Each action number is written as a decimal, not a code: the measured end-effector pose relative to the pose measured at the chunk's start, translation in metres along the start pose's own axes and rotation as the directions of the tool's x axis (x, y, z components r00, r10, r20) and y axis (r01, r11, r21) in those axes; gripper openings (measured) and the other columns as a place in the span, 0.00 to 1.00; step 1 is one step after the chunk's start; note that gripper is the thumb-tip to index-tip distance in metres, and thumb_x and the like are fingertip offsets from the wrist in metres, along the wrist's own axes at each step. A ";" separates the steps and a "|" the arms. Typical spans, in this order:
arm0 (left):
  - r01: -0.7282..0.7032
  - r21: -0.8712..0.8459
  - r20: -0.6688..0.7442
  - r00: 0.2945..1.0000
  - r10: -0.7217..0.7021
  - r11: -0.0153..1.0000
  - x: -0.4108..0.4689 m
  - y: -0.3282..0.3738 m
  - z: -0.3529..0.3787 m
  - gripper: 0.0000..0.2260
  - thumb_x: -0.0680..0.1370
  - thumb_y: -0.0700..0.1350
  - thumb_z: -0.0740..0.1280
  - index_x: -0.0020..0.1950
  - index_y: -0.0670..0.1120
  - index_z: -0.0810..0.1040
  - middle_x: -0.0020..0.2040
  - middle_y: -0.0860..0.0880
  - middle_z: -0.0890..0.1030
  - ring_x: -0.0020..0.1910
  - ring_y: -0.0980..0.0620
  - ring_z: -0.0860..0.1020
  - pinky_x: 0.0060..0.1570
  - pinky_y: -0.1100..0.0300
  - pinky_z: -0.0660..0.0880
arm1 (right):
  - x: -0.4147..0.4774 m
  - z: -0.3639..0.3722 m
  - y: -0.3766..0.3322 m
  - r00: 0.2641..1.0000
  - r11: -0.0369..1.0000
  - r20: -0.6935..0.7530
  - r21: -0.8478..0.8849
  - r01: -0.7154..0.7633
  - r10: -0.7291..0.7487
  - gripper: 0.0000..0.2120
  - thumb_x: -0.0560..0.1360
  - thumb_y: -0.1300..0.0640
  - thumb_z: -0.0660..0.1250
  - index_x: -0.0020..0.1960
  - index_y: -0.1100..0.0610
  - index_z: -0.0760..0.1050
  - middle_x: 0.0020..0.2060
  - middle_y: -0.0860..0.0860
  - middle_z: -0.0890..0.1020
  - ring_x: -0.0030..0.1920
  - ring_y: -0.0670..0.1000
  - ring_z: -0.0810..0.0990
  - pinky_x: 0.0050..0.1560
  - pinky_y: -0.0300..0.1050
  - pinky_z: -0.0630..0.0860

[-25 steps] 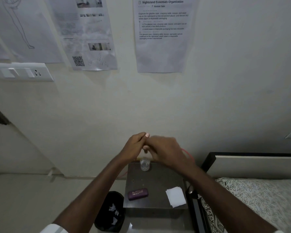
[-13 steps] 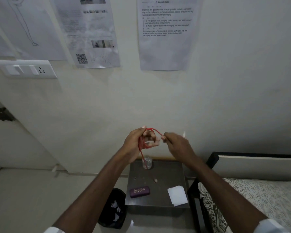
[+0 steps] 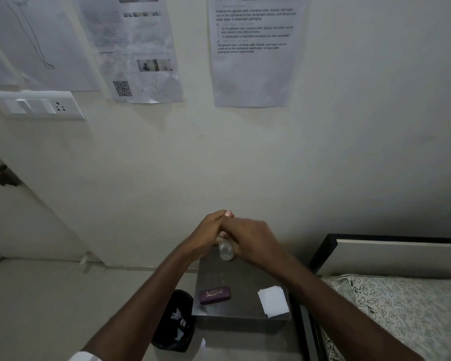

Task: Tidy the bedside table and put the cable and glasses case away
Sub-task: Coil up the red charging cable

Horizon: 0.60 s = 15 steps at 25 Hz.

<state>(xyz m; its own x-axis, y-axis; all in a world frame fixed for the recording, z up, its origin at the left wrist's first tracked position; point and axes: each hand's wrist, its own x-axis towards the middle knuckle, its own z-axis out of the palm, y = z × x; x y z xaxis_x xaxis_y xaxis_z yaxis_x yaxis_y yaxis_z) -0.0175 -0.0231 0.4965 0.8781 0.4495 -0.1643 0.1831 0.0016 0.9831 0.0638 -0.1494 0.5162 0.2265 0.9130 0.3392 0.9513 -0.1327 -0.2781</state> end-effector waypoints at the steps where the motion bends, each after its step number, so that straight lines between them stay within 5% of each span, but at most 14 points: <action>1: -0.002 -0.003 0.008 1.000 0.002 1.000 -0.002 0.003 0.000 0.16 0.84 0.49 0.57 0.43 0.45 0.78 0.39 0.48 0.81 0.41 0.52 0.78 0.41 0.63 0.75 | 0.004 -0.004 0.005 0.999 0.999 -0.019 0.041 -0.036 0.037 0.04 0.76 0.54 0.64 0.50 0.49 0.76 0.43 0.49 0.83 0.43 0.53 0.81 0.37 0.46 0.72; 5: -0.055 0.072 0.056 0.997 0.051 0.996 -0.006 0.007 -0.002 0.24 0.83 0.59 0.51 0.40 0.45 0.75 0.30 0.50 0.70 0.33 0.52 0.69 0.41 0.55 0.69 | 0.015 -0.011 0.032 0.987 0.914 -0.034 0.383 -0.132 0.157 0.07 0.78 0.56 0.65 0.45 0.54 0.80 0.39 0.50 0.77 0.40 0.48 0.77 0.41 0.43 0.74; 8: -0.026 0.075 0.024 0.999 0.024 0.997 -0.007 0.008 0.002 0.27 0.82 0.62 0.48 0.40 0.46 0.75 0.26 0.57 0.67 0.29 0.56 0.65 0.35 0.60 0.65 | 0.017 -0.009 0.040 0.980 0.848 -0.024 0.506 -0.156 0.195 0.06 0.78 0.55 0.67 0.44 0.54 0.81 0.41 0.51 0.75 0.42 0.46 0.75 0.43 0.36 0.71; 10: -0.007 0.123 0.002 1.000 0.007 0.992 -0.008 0.008 0.006 0.28 0.81 0.64 0.46 0.40 0.46 0.74 0.25 0.58 0.68 0.27 0.59 0.65 0.33 0.64 0.65 | 0.018 -0.010 0.045 0.985 0.917 -0.046 0.374 -0.139 0.168 0.05 0.77 0.52 0.67 0.46 0.52 0.81 0.42 0.49 0.74 0.45 0.48 0.72 0.44 0.41 0.71; 13: 0.023 0.143 -0.006 1.000 -0.022 0.989 -0.010 0.003 0.008 0.26 0.81 0.65 0.49 0.38 0.47 0.71 0.28 0.56 0.66 0.28 0.57 0.63 0.33 0.63 0.64 | 0.022 -0.023 0.054 0.999 0.996 0.010 -0.075 -0.051 0.052 0.07 0.76 0.48 0.69 0.50 0.49 0.82 0.42 0.47 0.76 0.45 0.50 0.71 0.40 0.47 0.72; 15: 0.050 0.142 -0.017 0.999 -0.048 0.989 -0.010 0.000 0.008 0.24 0.81 0.63 0.51 0.37 0.47 0.69 0.29 0.54 0.65 0.29 0.56 0.62 0.33 0.62 0.63 | 0.023 -0.032 0.055 0.989 0.987 0.088 -0.121 -0.107 0.118 0.09 0.76 0.47 0.69 0.52 0.50 0.83 0.43 0.47 0.80 0.43 0.50 0.76 0.39 0.49 0.76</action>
<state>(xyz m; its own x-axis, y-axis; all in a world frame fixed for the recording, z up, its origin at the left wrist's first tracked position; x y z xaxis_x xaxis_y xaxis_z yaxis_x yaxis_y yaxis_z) -0.0225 -0.0345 0.4979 0.8607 0.4640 -0.2095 0.2874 -0.1032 0.9522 0.1280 -0.1479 0.5375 0.3181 0.9213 0.2235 0.9399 -0.2756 -0.2016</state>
